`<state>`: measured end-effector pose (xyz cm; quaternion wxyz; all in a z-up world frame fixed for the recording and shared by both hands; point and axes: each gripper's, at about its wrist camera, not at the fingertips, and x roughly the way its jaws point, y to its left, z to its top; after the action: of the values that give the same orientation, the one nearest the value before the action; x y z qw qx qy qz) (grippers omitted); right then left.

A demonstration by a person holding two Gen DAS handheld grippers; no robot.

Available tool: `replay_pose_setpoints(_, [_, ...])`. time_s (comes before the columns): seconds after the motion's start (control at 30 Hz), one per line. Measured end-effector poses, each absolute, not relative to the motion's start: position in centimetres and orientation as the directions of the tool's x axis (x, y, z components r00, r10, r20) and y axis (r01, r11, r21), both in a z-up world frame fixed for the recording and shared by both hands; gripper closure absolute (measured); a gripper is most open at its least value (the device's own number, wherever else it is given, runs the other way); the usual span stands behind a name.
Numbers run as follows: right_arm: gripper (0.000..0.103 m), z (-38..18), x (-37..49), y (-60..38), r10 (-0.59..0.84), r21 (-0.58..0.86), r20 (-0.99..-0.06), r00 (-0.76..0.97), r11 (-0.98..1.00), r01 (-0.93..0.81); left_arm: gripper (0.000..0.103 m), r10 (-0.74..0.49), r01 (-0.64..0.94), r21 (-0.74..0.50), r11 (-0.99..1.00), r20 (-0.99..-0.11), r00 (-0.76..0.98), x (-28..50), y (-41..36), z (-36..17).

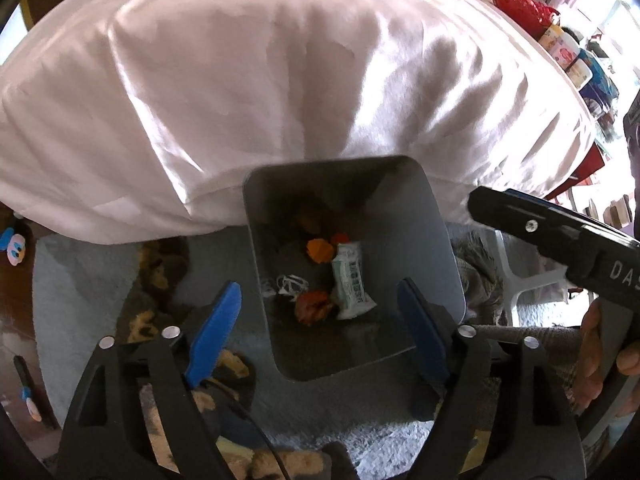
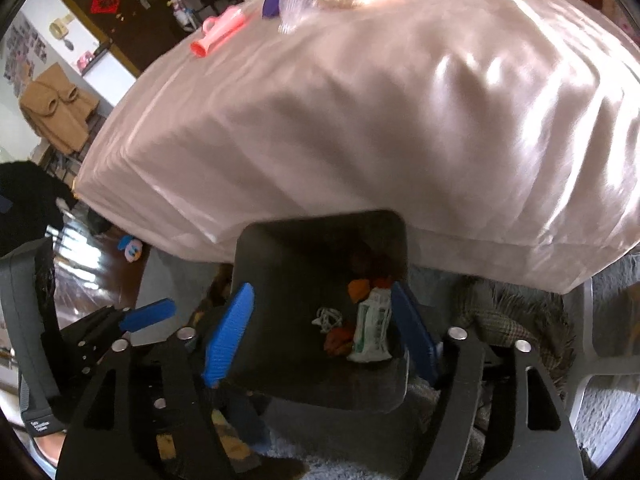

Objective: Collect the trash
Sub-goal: 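Lower both tools over the bin and open them to drop the items, then grasp the clear plastic bag with the left tool while the right tool grasps tissue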

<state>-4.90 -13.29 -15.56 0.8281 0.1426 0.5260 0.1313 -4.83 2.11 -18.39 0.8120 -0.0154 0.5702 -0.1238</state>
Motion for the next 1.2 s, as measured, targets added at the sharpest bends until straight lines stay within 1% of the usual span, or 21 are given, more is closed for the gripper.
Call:
replay_pose_setpoints(0.03, [0.029, -15.0, -4.8, -13.6, 0.358, 0.368, -0.83, 0.428, 0.928, -0.063, 0.021, -0.217, 0.181, -0.164, 0.97, -0.917, 0.334, -4.7, 2.3, -17.8])
replay_pose_setpoints(0.13, [0.02, -12.9, -4.6, -14.6, 0.33, 0.349, -0.809, 0.487, 0.935, -0.053, 0.015, -0.21, 0.171, -0.155, 0.973, -0.902, 0.378, -4.2, 2.9, -15.9])
replay_pose_setpoints(0.17, [0.02, -12.4, -4.4, -14.9, 0.323, 0.346, -0.802, 0.502, 0.937, -0.049, 0.014, -0.208, 0.168, -0.153, 0.974, -0.896, 0.392, -4.0, 3.1, -15.2])
replay_pose_setpoints(0.27, [0.02, -10.0, -3.3, -16.2, 0.303, 0.339, -0.777, 0.552, 0.94, -0.039, 0.011, -0.207, 0.163, -0.15, 0.975, -0.88, 0.428, -2.9, 3.5, -13.2])
replay_pose_setpoints(0.47, [0.019, -7.3, 0.1, -18.0, 0.259, 0.312, -0.756, 0.601, 0.95, -0.017, 0.009, -0.192, 0.181, -0.119, 0.976, -0.86, 0.473, -0.2, 2.9, -10.4])
replay_pose_setpoints(0.7, [0.021, -6.7, 4.2, -19.3, 0.224, 0.292, -0.758, 0.612, 0.956, 0.012, 0.008, -0.211, 0.183, -0.136, 0.974, -0.841, 0.498, 3.7, 1.2, -9.1])
replay_pose_setpoints(0.8, [0.033, -7.2, 5.9, -19.5, 0.217, 0.285, -0.768, 0.602, 0.958, 0.018, 0.008, -0.212, 0.188, -0.132, 0.973, -0.831, 0.515, 5.8, 0.1, -8.7])
replay_pose_setpoints(0.87, [0.045, -7.7, 6.9, -19.6, 0.219, 0.288, -0.774, 0.594, 0.958, 0.022, 0.008, -0.206, 0.197, -0.117, 0.973, -0.825, 0.527, 6.9, -0.6, -8.4])
replay_pose_setpoints(0.97, [0.054, -8.3, 8.4, -19.7, 0.228, 0.295, -0.778, 0.586, 0.955, 0.019, 0.01, -0.201, 0.217, -0.095, 0.971, -0.818, 0.539, 8.5, -1.8, -8.3])
replay_pose_setpoints(1.2, [0.062, -9.9, 11.3, -19.9, 0.262, 0.335, -0.783, 0.564, 0.942, 0.027, 0.024, -0.222, 0.266, -0.088, 0.96, -0.817, 0.533, 12.0, -4.6, -9.4])
